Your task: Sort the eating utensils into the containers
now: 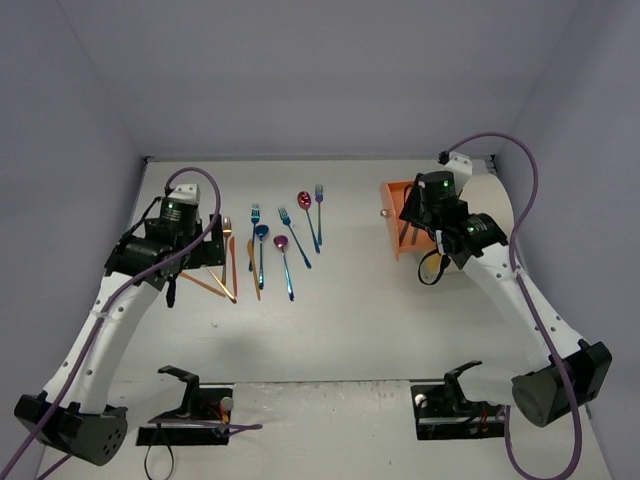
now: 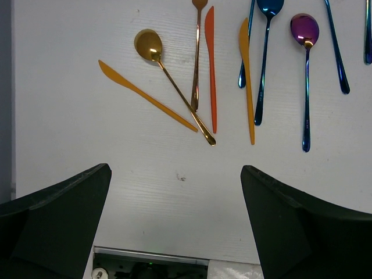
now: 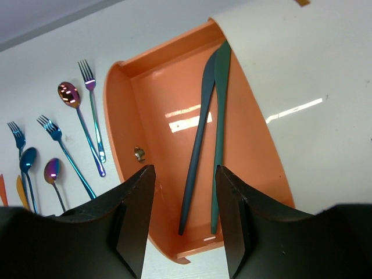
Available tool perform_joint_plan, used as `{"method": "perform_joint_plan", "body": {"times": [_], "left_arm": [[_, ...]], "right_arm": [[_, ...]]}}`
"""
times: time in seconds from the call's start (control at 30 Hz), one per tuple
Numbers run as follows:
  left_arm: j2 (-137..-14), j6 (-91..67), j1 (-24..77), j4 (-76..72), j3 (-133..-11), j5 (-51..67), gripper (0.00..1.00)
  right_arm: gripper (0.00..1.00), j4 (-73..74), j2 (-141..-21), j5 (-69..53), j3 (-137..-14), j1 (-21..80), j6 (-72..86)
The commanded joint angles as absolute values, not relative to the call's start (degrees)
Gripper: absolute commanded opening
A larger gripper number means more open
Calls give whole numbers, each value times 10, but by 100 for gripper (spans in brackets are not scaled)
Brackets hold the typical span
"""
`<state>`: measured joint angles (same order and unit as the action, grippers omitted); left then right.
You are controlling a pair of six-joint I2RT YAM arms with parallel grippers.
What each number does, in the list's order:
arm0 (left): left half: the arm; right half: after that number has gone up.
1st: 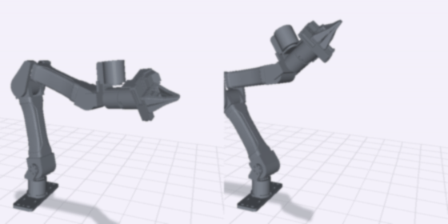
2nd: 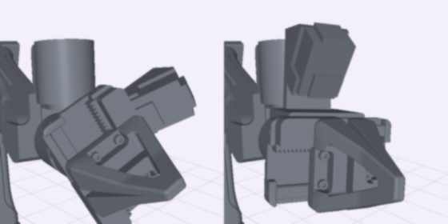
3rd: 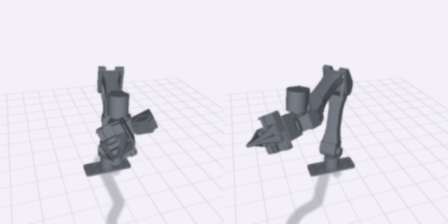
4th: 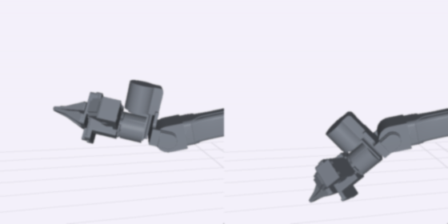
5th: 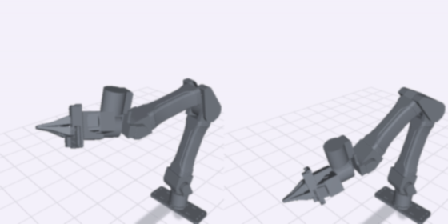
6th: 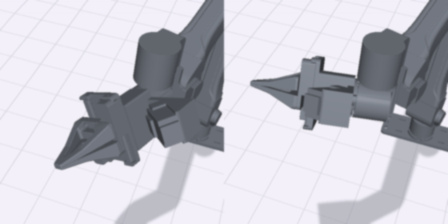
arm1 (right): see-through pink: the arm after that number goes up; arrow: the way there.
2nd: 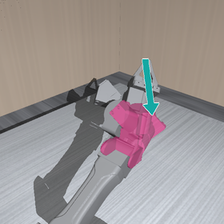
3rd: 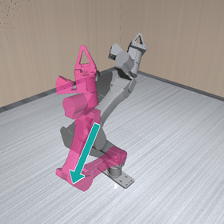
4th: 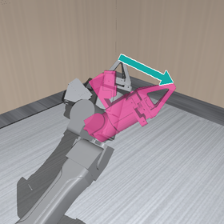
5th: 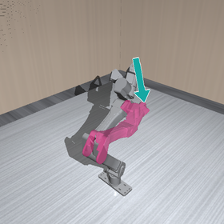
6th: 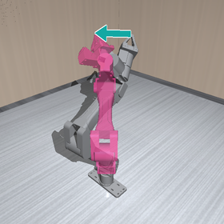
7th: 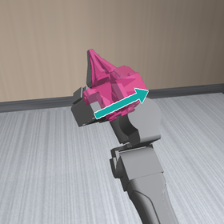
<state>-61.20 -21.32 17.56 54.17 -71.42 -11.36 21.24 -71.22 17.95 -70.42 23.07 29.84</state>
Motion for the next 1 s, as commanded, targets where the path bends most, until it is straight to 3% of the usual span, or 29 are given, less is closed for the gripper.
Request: {"method": "perform_joint_plan", "body": {"times": [0.0, 0.3, 0.5, 0.63, 0.73, 0.8, 0.97], "left_arm": [[-641, -260, 172, 522, -724, -99, 93], [-722, -310, 172, 446, -684, -66, 90], [-805, -330, 172, 372, -661, -60, 76], [-874, -316, 169, 338, -667, -42, 52], [-927, -306, 163, 331, -683, -49, 41], [-956, -303, 155, 324, -690, -49, 35], [-996, -296, 133, 306, -694, -31, 33]], "right_arm": [[45, 195, -694, 195, -759, 233, 261], [50, 195, -696, 175, -793, 233, 221], [51, 195, -685, 166, -773, 232, 211], [52, 194, -674, 157, -756, 232, 212], [52, 194, -672, 141, -745, 233, 213], [52, 194, -667, 136, -739, 233, 215], [53, 194, -663, 131, -732, 232, 211]]}}
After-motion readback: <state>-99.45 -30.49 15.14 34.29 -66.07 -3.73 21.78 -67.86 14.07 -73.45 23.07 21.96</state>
